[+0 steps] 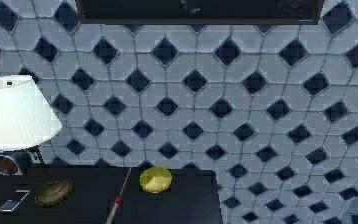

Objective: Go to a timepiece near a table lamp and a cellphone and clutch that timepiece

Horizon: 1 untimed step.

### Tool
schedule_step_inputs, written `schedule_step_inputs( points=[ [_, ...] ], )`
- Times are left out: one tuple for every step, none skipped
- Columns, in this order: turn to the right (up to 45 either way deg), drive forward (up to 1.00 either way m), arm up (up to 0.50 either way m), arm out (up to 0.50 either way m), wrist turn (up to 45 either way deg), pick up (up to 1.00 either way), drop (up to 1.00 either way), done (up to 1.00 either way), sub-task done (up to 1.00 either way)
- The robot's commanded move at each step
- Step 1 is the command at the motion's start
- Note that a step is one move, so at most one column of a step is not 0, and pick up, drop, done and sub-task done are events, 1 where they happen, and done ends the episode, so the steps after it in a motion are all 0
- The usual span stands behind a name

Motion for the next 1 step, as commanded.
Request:
schedule_step_inputs(
  points=[
    [-45.0, 0.00, 0.00, 0.00, 0.0, 0.00, 0.00, 0.00, 0.00]
  ],
)
